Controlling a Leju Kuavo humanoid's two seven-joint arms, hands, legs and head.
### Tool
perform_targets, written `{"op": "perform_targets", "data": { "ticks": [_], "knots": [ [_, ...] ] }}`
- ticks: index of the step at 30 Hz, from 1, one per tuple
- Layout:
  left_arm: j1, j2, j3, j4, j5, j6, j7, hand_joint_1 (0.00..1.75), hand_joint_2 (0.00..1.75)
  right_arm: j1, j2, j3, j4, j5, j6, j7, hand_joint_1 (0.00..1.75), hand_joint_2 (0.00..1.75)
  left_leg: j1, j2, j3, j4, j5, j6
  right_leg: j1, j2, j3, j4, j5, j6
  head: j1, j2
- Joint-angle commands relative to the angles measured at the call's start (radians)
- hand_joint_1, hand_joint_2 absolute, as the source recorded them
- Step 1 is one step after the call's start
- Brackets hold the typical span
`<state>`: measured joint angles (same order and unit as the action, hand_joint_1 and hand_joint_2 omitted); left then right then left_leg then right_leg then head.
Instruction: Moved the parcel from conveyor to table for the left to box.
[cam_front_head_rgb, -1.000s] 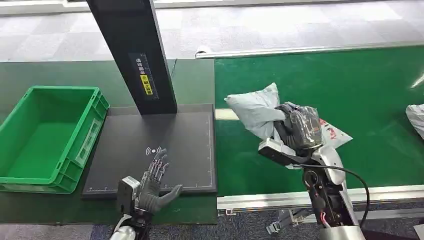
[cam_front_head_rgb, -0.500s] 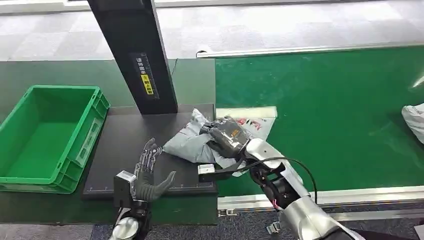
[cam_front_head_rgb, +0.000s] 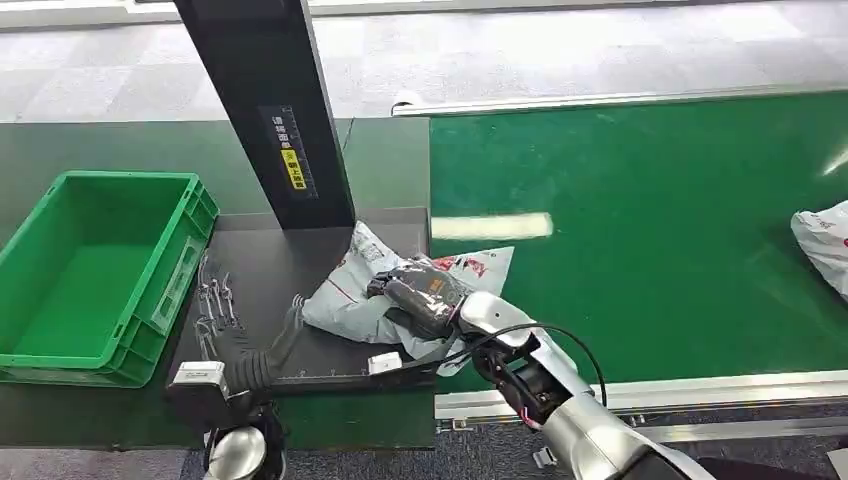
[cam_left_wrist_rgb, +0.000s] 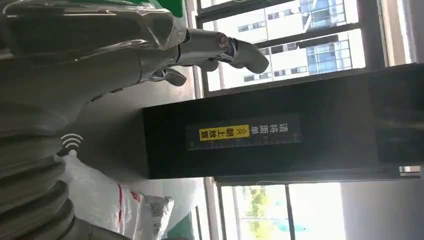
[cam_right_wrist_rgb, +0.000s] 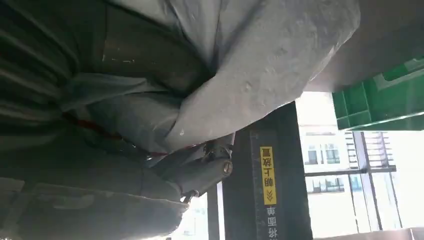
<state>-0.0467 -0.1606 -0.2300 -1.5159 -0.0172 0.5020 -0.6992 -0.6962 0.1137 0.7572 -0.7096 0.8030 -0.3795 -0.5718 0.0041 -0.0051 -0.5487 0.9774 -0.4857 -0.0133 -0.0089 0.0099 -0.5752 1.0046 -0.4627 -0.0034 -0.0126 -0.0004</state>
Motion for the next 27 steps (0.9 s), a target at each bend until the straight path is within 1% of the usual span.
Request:
{"op": "perform_targets", "data": {
  "ticks": [1, 2, 3, 5, 7, 10, 14, 17, 19, 23, 24, 25, 26, 27],
  "knots": [
    [0.0, 0.014, -0.053, 0.038, 0.038, -0.03, 0.001, 0.0, 1.75, -0.03, 0.005, 0.063, 0.124, 0.038, -0.257, 0.004, 1.75, 1.75, 0.0, -0.001, 0.002, -0.002, 0.0, 0.0, 0.0, -0.002, 0.002, -0.002, 0.0, 0.0, 0.0, 0.0],
    [-0.009, 0.01, -0.062, 0.054, 0.042, -0.041, 0.001, 0.0, 1.75, -0.042, 0.011, 0.061, 0.163, 0.045, -0.302, 0.015, 1.75, 1.75, 0.0, 0.0, 0.002, -0.001, 0.0, 0.0, 0.0, -0.001, 0.002, -0.001, 0.0, 0.0, 0.0, 0.0],
    [-0.015, 0.008, -0.071, 0.054, 0.055, -0.061, 0.001, 0.0, 1.75, -0.05, 0.007, 0.034, 0.168, 0.079, -0.319, 0.033, 1.75, 1.75, 0.0, -0.001, 0.002, -0.002, 0.0, 0.0, 0.0, -0.002, 0.002, -0.002, 0.0, 0.0, 0.0, 0.0],
    [-0.023, 0.006, -0.088, 0.043, 0.051, -0.067, 0.001, 0.0, 1.75, -0.054, 0.01, -0.031, 0.181, 0.153, -0.319, 0.053, 1.75, 1.75, 0.0, -0.001, 0.001, -0.001, 0.0, 0.0, 0.0, -0.003, 0.002, -0.001, 0.0, 0.0, 0.0, 0.0],
    [-0.047, 0.008, -0.114, 0.091, 0.063, -0.079, 0.001, 0.0, 1.75, -0.059, 0.021, -0.16, 0.194, 0.275, -0.319, 0.08, 1.75, 1.75, 0.0, -0.002, 0.0, 0.0, 0.001, 0.0, 0.0, -0.003, 0.001, 0.0, 0.0, 0.0, 0.0, 0.0],
    [-0.072, 0.004, -0.135, 0.121, 0.08, -0.116, 0.001, 0.0, 1.75, -0.076, 0.035, -0.294, 0.259, 0.387, -0.319, 0.109, 1.75, 1.75, -0.001, -0.003, 0.0, 0.0, 0.001, 0.0, -0.001, -0.004, 0.001, 0.0, 0.0, 0.0, 0.0, 0.0],
    [-0.076, 0.002, -0.159, 0.114, 0.072, -0.136, 0.001, 0.0, 1.75, -0.096, 0.038, -0.317, 0.318, 0.446, -0.319, 0.143, 1.75, 1.75, -0.001, -0.002, 0.0, 0.0, 0.001, 0.0, 0.0, -0.002, 0.001, 0.0, 0.0, 0.0, 0.0, 0.0],
    [-0.079, 0.001, -0.166, 0.131, 0.077, -0.14, 0.001, 0.0, 1.75, -0.114, 0.041, -0.324, 0.343, 0.454, -0.319, 0.148, 1.75, 1.75, -0.001, -0.001, 0.001, -0.001, 0.001, 0.0, -0.001, -0.002, 0.001, -0.001, 0.001, 0.0, 0.0, 0.0],
    [-0.081, 0.0, -0.167, 0.143, 0.084, -0.147, 0.001, 0.0, 1.75, -0.138, 0.054, -0.328, 0.389, 0.446, -0.319, 0.144, 1.75, 1.75, -0.001, 0.0, 0.001, -0.001, 0.001, 0.0, -0.001, -0.001, 0.001, -0.001, 0.001, 0.001, 0.0, 0.0],
    [-0.081, -0.001, -0.167, 0.143, 0.084, -0.148, 0.001, 0.0, 1.75, -0.142, 0.056, -0.328, 0.392, 0.446, -0.319, 0.14, 1.75, 1.75, -0.001, -0.001, 0.001, 0.0, 0.001, 0.0, -0.001, -0.001, 0.001, 0.0, 0.0, 0.0, 0.0, 0.0],
    [-0.083, -0.004, -0.169, 0.144, 0.083, -0.148, 0.001, 0.0, 1.75, -0.141, 0.062, -0.327, 0.404, 0.444, -0.319, 0.135, 1.12, 1.75, -0.001, 0.0, 0.001, 0.0, 0.001, 0.0, 0.0, -0.001, 0.001, -0.001, 0.001, 0.0, 0.0, 0.0],
    [-0.083, -0.004, -0.169, 0.144, 0.083, -0.148, 0.001, 0.0, 1.75, -0.142, 0.063, -0.326, 0.407, 0.444, -0.319, 0.133, 0.16, 1.75, -0.001, 0.0, 0.001, 0.0, 0.0, 0.0, -0.001, -0.001, 0.001, 0.0, 0.0, 0.001, 0.0, 0.0],
    [-0.083, -0.008, -0.168, 0.144, 0.083, -0.146, 0.001, 0.0, 1.75, -0.141, 0.066, -0.327, 0.404, 0.44, -0.319, 0.117, 0.02, 1.75, -0.001, -0.001, 0.001, 0.0, 0.001, 0.0, -0.001, -0.002, 0.001, -0.001, 0.001, 0.001, 0.0, 0.0],
    [-0.082, -0.01, -0.168, 0.147, 0.083, -0.143, 0.001, 0.0, 1.75, -0.139, 0.069, -0.332, 0.396, 0.43, -0.319, 0.1, 0.0, 1.75, -0.001, 0.0, 0.001, 0.0, 0.0, 0.0, -0.001, -0.001, 0.001, 0.0, 0.0, 0.001, 0.0, 0.0]
  ]
}}
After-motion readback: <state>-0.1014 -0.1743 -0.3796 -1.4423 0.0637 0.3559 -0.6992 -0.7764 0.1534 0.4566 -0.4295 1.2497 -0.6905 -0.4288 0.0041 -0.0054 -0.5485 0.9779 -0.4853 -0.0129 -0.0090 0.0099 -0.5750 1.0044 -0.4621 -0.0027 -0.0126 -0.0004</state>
